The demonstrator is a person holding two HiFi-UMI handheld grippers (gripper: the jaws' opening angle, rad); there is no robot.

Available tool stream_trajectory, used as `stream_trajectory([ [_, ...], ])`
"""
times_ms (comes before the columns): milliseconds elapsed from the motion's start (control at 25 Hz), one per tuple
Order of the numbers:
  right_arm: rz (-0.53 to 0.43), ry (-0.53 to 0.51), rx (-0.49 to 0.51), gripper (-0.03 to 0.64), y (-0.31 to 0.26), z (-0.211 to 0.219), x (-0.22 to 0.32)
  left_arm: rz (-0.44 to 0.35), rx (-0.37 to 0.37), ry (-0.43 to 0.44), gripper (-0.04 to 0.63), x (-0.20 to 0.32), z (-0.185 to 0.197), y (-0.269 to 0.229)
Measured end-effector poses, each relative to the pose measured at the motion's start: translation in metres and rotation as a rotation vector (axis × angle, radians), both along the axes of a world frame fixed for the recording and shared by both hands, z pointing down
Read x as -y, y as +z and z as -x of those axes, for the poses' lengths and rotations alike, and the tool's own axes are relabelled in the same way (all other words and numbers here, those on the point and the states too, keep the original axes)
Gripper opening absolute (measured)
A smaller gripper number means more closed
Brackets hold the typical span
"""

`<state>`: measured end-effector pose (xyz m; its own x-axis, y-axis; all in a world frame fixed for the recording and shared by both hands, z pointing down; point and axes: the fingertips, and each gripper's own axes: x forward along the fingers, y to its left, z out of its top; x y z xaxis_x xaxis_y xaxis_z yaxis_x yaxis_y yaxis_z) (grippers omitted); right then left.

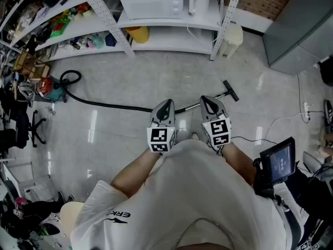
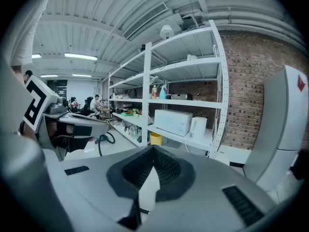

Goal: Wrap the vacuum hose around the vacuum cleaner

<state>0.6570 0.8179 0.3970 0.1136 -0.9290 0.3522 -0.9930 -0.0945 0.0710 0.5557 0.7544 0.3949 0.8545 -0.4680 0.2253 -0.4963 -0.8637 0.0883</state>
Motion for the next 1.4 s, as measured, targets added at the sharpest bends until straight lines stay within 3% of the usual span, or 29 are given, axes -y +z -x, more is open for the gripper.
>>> stream_trajectory([
  [480, 0.009, 0.023, -0.005, -0.005, 0.005, -0.008, 0.005, 0.028, 0.014, -0.003, 0.003, 0.009, -0.002, 0.008],
  [840, 0.073, 0.022, 0.015, -0.005, 0.028, -0.008, 0.011, 0.075, 0.078, 0.008, 0.003, 0.018, 0.006, 0.038],
  [1400, 0.244, -0.030, 0.076, -0.005, 0.134, -0.022, 0.026, 0.181, 0.215, -0.019, 0.003, 0.037, -0.011, 0.131],
])
